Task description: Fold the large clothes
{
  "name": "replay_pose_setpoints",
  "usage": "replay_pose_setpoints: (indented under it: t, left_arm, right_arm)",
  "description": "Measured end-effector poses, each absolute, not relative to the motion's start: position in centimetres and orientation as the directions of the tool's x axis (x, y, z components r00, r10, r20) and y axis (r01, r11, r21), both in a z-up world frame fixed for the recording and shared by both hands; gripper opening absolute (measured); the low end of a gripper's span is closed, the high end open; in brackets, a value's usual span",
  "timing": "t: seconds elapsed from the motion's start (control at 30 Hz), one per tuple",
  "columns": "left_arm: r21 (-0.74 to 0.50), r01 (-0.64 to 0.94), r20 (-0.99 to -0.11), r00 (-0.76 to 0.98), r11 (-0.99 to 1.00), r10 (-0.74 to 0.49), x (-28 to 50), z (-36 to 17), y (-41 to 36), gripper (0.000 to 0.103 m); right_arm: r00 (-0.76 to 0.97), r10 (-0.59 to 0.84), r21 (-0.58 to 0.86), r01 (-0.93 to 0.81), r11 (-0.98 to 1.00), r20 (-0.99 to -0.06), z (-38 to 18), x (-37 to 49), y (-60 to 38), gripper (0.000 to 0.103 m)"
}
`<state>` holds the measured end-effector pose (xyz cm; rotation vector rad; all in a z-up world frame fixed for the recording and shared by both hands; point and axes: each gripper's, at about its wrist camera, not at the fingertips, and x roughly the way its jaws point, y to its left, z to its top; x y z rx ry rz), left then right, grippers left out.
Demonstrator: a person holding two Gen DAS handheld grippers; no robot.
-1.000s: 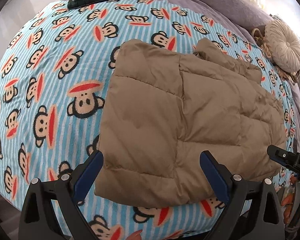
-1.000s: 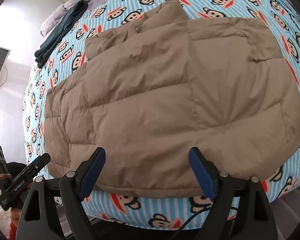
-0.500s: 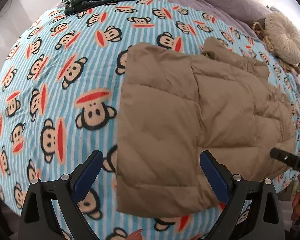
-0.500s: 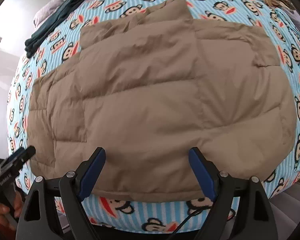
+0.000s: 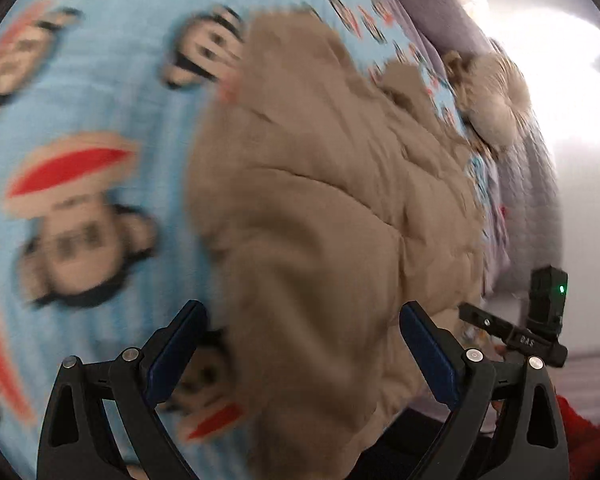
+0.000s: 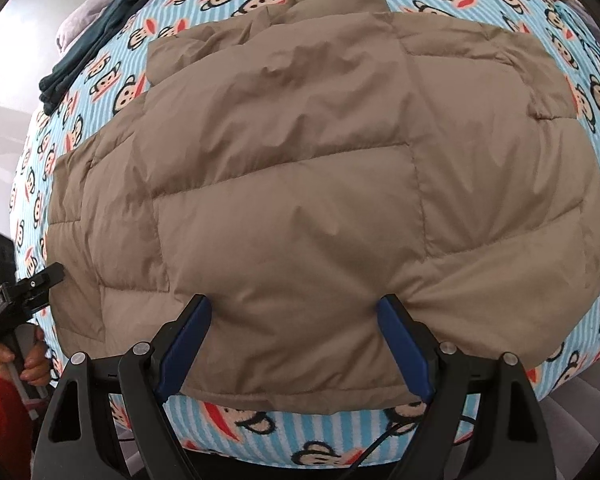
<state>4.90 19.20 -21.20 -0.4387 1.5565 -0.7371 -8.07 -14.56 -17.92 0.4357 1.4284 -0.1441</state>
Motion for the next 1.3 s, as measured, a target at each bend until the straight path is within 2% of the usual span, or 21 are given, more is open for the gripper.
replay_pose_setpoints:
  t: [0.13,0.3,0.33,0.43,0.57,0.6,0.67,0.73,0.77,0.8,0.83,1.17,1.3]
  left_arm:
    - [-0.652,0.238,-0.758,-0.199,0.720,-0.621,5.2,-22.7,15.2,0.102]
    - [-0.635,0.253,-0.772,-0.181,0.730,-0.609,5.1,-22.7,14.4,0.099]
    - [-0.634,0.250,-0.773,-0.170,0.732,-0.611,5.1,-22.6,14.6,0.095]
    - [-0.682,0.216,-0.731,-0.170,0.699,-0.660,5.0,-22.6,15.0,0.051]
    - [-0.690,0.222,-0.723,-0.164,0.689,-0.671,4.8,-22.1,14.7,0.039]
    - [-0.687,0.224,-0.725,-0.162,0.691,-0.669,4.8,-21.9,14.6,0.038]
    - [-0.682,0.223,-0.731,-0.156,0.697,-0.665,4.8,-21.5,14.5,0.036]
    - [-0.678,0.210,-0.734,-0.149,0.704,-0.662,4.8,-21.1,14.5,0.035]
    - [-0.677,0.205,-0.735,-0.147,0.706,-0.662,4.7,-20.9,14.7,0.032]
    - [-0.676,0.197,-0.736,-0.142,0.710,-0.662,4.6,-20.5,14.7,0.031]
    - [-0.675,0.194,-0.738,-0.139,0.712,-0.661,4.5,-20.2,14.7,0.028]
    - [-0.678,0.234,-0.727,-0.079,0.697,-0.682,2.4,-9.8,10.8,0.026]
    - [-0.645,0.287,-0.752,-0.075,0.708,-0.655,1.1,-6.1,6.0,0.026]
  right_arm:
    - [0.136,0.164,0.203,0.359,0.911,-0.977,-18.2,-7.7,-14.4,0.088]
    - [0.127,0.193,0.226,0.353,0.908,-0.973,-17.6,-7.5,-14.6,0.088]
    - [0.128,0.195,0.229,0.353,0.907,-0.972,-17.5,-7.5,-14.7,0.088]
    - [0.140,0.190,0.228,0.349,0.909,-0.972,-17.1,-7.7,-15.0,0.088]
    - [0.149,0.217,0.257,0.350,0.901,-0.965,-16.9,-7.6,-15.7,0.088]
    - [0.157,0.221,0.263,0.352,0.898,-0.963,-16.8,-7.5,-15.9,0.085]
    - [0.176,0.230,0.279,0.355,0.892,-0.957,-16.7,-7.4,-16.3,0.073]
    - [0.187,0.231,0.285,0.362,0.888,-0.955,-16.7,-7.3,-16.8,0.046]
    - [0.192,0.233,0.290,0.365,0.885,-0.953,-16.7,-7.3,-17.1,0.038]
    - [0.202,0.241,0.302,0.368,0.879,-0.949,-16.7,-7.2,-17.5,0.025]
    - [0.215,0.250,0.315,0.368,0.875,-0.944,-16.8,-7.2,-17.9,0.018]
    - [0.281,0.300,0.373,0.261,0.890,-0.912,-19.0,-4.1,-20.2,0.015]
    - [0.268,0.352,0.421,0.275,0.864,-0.897,-21.1,-3.2,-21.1,0.008]
